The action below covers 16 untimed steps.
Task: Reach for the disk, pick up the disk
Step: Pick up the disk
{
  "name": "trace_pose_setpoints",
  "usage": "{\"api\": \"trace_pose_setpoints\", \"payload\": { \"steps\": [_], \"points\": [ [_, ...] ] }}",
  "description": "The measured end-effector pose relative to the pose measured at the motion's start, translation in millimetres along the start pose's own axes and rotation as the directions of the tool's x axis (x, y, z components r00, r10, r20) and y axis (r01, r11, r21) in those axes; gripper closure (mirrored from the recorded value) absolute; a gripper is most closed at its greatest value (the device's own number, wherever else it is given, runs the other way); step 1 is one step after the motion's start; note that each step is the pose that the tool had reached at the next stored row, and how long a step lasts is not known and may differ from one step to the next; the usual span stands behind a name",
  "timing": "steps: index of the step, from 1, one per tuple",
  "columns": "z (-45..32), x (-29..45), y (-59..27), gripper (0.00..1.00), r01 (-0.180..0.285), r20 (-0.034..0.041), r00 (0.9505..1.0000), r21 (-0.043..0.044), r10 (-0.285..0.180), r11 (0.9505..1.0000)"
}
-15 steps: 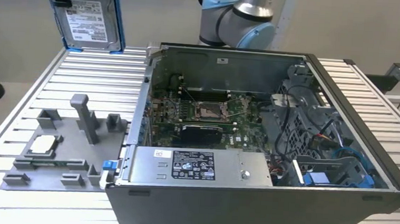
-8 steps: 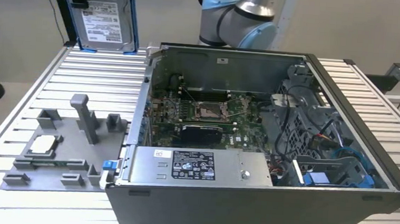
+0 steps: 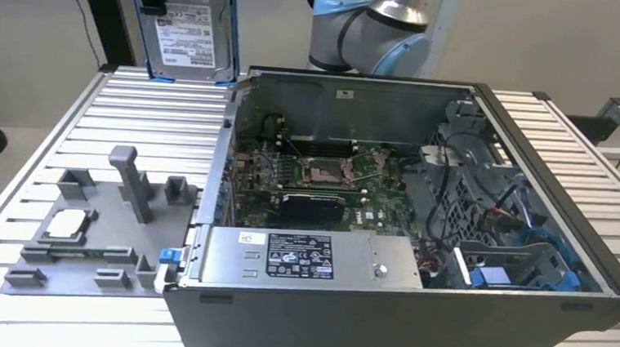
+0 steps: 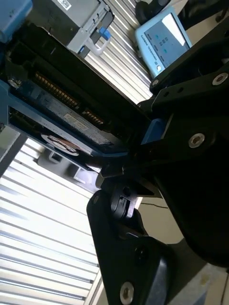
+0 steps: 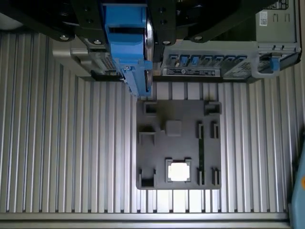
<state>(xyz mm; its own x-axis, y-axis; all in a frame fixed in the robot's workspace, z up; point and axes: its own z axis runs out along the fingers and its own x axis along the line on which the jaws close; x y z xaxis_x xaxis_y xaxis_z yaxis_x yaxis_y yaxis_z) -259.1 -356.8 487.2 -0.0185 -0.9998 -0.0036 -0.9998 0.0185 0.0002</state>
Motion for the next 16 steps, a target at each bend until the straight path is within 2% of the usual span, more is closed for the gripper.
{"api": "trace_pose_setpoints", "payload": {
  "steps": [16],
  "points": [
    [0.0,-1.1,-59.3,1.00,0.000,0.0000,1.0000,0.0000,0.000,1.0000]
  ]
}}
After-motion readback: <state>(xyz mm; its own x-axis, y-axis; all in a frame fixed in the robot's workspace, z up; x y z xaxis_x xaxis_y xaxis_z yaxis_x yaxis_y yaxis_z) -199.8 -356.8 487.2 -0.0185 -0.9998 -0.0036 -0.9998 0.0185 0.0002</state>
